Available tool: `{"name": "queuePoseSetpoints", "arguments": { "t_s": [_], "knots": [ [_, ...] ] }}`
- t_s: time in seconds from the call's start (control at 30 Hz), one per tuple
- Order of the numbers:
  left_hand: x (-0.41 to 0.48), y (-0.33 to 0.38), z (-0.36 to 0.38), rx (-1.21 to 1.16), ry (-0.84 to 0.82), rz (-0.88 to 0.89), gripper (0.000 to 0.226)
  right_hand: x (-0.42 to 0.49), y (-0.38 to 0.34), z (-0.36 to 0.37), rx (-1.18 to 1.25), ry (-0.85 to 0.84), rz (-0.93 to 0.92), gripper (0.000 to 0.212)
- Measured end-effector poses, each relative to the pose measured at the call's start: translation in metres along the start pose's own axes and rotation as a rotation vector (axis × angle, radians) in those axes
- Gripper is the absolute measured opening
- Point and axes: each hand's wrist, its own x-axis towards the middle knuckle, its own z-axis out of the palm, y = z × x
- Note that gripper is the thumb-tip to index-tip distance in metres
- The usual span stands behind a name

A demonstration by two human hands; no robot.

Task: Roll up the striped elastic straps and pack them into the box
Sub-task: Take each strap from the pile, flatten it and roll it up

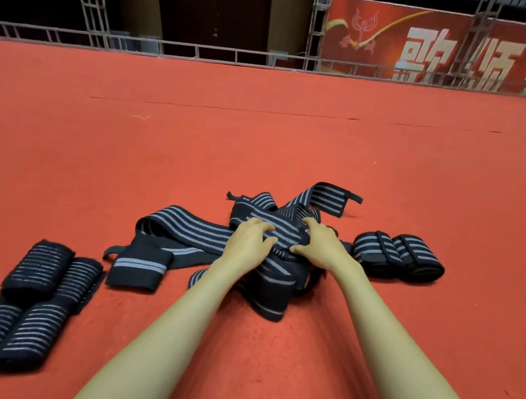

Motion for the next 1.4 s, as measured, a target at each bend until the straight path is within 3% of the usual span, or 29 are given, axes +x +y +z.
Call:
{"name": "queuePoseSetpoints", "arguments": {
  "t_s": [0.07,0.13,0.27,0.33,0.4,0.53,0.6,0.73,0.9,1.03,1.13,1.23,1.3,1.4],
  "knots": [
    [0.008,0.001,0.004,0.004,0.017,-0.027,0.039,0.006,0.005,0.003,0.060,0.026,0.029,0.065],
    [0.016,0.005,0.009,0.009,-0.031,0.054,0.042,0.010,0.012,0.002,0.101,0.032,0.024,0.066],
    [0.026,0.012,0.017,0.046,-0.245,0.252,0.057,0.007,0.027,-0.007,0.164,-0.084,-0.047,0.069],
    [0.030,0.015,0.020,0.084,-0.270,0.294,0.061,0.004,0.033,-0.012,0.238,-0.144,-0.050,0.069],
    [0.032,0.019,0.022,0.156,-0.244,0.340,0.054,0.002,0.037,-0.014,0.291,-0.158,-0.051,0.057],
    [0.030,0.023,0.026,0.292,-0.163,0.471,0.027,0.003,0.040,-0.007,0.443,-0.006,0.014,0.038],
    [0.029,0.028,0.026,0.187,-0.064,0.367,0.023,0.002,0.039,-0.004,0.473,0.024,0.043,0.035],
    [0.030,0.023,0.012,-0.273,0.209,-0.077,0.018,-0.003,0.039,0.009,0.311,-0.056,-0.010,0.034],
    [0.024,0.003,-0.015,-1.064,0.261,-0.474,0.023,-0.005,0.028,0.017,0.149,-0.135,-0.039,0.047],
    [0.002,-0.006,-0.037,-1.179,0.283,-0.497,0.030,-0.008,0.007,0.010,0.150,-0.033,-0.014,0.042],
    [-0.010,-0.004,-0.048,-1.192,0.282,-0.436,0.028,-0.020,-0.029,-0.004,0.386,0.143,-0.093,0.041],
    [-0.021,0.005,-0.054,-1.202,0.260,-0.402,0.026,-0.032,-0.067,-0.008,0.318,0.096,-0.218,0.036],
    [-0.028,0.010,-0.057,-1.199,0.232,-0.398,0.025,-0.034,-0.082,-0.001,0.314,0.097,-0.164,0.036],
    [-0.037,0.010,-0.061,-1.204,0.175,-0.381,0.023,-0.036,-0.088,0.006,0.538,0.151,0.002,0.038]
  ]
}}
